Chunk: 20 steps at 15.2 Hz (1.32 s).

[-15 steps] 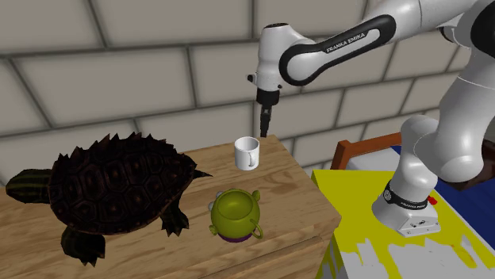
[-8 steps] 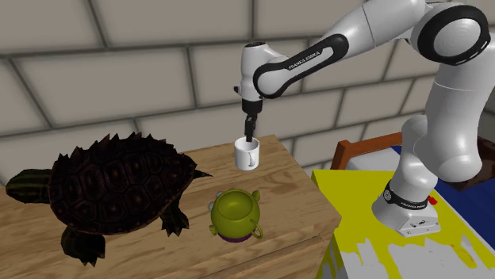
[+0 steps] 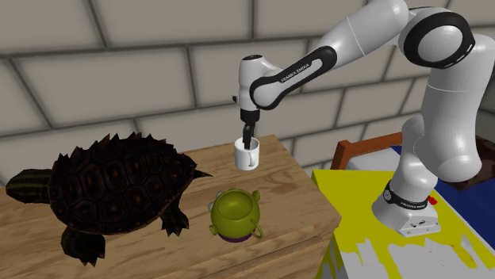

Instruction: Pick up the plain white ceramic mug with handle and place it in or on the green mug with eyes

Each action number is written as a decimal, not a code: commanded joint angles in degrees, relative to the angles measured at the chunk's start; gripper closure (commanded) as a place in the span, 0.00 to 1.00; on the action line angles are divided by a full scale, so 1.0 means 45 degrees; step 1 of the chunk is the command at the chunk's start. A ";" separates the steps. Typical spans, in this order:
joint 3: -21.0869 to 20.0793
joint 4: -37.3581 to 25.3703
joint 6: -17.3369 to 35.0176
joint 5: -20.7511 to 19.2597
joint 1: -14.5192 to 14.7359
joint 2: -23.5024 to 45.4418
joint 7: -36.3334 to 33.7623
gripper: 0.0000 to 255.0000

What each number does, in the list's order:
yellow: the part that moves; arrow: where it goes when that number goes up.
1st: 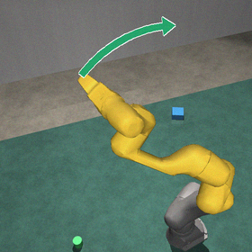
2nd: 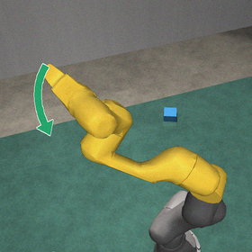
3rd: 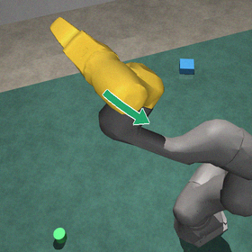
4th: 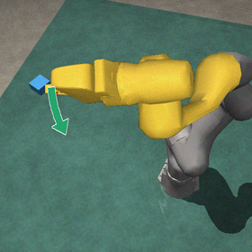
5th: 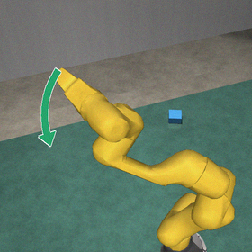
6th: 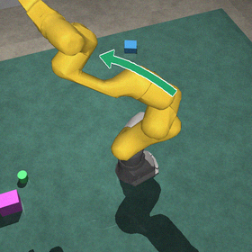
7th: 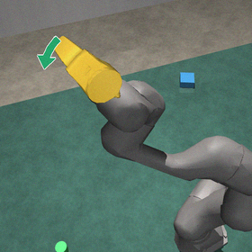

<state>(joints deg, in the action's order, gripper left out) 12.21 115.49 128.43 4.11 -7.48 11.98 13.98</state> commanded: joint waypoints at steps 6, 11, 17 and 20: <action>0.0001 0.0079 0.0134 0.0021 -0.0013 0.0050 0.0030 0.00; 0.0001 0.0078 0.0132 0.0021 -0.0012 0.0049 0.0029 1.00; 0.0001 0.0079 0.0134 0.0021 -0.0013 0.0050 0.0030 1.00; 0.0024 -0.0124 -0.0324 -0.0067 0.0005 -0.0213 -0.0033 1.00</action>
<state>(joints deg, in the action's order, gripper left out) 12.29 115.38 127.71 3.93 -7.48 11.35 13.93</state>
